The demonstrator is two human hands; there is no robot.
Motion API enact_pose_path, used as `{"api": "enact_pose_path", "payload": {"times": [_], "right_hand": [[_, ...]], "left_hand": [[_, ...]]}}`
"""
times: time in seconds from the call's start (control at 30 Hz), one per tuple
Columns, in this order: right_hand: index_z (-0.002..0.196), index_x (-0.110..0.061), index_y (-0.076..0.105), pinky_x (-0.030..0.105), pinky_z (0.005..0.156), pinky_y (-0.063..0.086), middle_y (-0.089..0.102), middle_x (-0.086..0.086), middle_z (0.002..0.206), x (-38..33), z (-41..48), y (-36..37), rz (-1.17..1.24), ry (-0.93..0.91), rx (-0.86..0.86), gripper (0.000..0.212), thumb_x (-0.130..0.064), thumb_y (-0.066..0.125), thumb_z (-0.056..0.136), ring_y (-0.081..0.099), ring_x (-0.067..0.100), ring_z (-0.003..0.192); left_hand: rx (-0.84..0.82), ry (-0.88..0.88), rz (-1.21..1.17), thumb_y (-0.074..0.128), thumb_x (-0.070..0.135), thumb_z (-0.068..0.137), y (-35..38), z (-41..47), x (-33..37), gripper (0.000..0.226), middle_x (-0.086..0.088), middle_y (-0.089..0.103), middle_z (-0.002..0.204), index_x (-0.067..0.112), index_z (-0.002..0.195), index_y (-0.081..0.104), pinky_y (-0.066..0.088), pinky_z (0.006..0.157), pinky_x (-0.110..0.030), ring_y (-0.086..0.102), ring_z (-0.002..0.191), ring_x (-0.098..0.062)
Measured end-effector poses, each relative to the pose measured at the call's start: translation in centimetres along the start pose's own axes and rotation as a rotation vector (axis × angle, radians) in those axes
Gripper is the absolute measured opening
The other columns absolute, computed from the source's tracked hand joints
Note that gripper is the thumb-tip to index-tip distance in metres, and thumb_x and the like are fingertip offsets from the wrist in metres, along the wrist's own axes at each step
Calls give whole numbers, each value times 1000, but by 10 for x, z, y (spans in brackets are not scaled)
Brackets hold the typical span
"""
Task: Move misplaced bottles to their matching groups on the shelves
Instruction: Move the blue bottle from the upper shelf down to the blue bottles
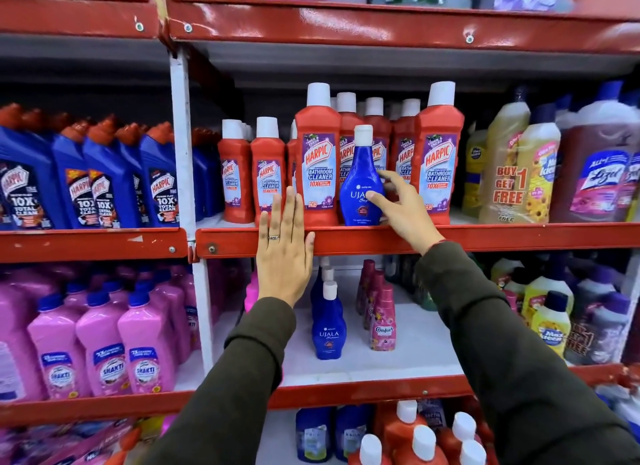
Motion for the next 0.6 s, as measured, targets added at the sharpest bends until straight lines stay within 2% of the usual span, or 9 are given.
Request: {"api": "enact_pose_path", "payload": {"times": [0.13,0.23,0.33,0.4,0.5,0.6], "right_hand": [[141,-22,49,50,93,58,57,3,134,-4,-1,-5,77,7,32,47,-22,63,97,56,22,129],[144,-20,47,48,92,59,56,8,141,-10,0,-10,86,1,27,48,-22,61,98,56,24,130],[146,-17,45,42,88,60,55,7,140,-15,-1,-14,102,6,32,49,-21,59,99,56,23,130],[144,-16,47,39,84,61,57,2,131,-19,-4,-18,126,-10,48,46,-19,58,100,58,23,128],[141,-18,50,48,89,60,59,-4,121,-27,-11,-22,134,-51,49,43,-19,59,99,60,23,125],[141,-21,51,54,93,58,61,0,129,-25,-22,-23,158,-64,23,44,-22,61,98,61,24,125]], "left_hand": [[-15,2,1,10,37,115,1,0,0,62,-11,7,177,5,168,13,-6,133,-41,10,164,-30],[-5,-1,-9,12,37,115,0,0,0,62,-10,5,177,5,168,12,-6,133,-41,10,164,-29],[-1,8,-10,11,37,115,0,0,0,62,-8,-1,176,5,168,11,-4,134,-41,10,164,-29],[-7,11,-6,14,36,115,1,0,0,61,-9,3,177,5,168,13,-3,134,-42,11,164,-29],[-10,-1,7,25,34,113,1,1,-1,62,-13,13,177,3,167,18,-6,133,-40,8,163,-27],[-21,7,-7,26,32,113,0,1,-1,62,-13,13,176,3,167,19,-8,133,-40,8,163,-27]]}}
Point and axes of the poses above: each hand's wrist, its own z-axis towards the middle knuckle, its own y-axis out of the palm, x = y × z, the point moved 6 cm from there along z, towards the middle knuckle
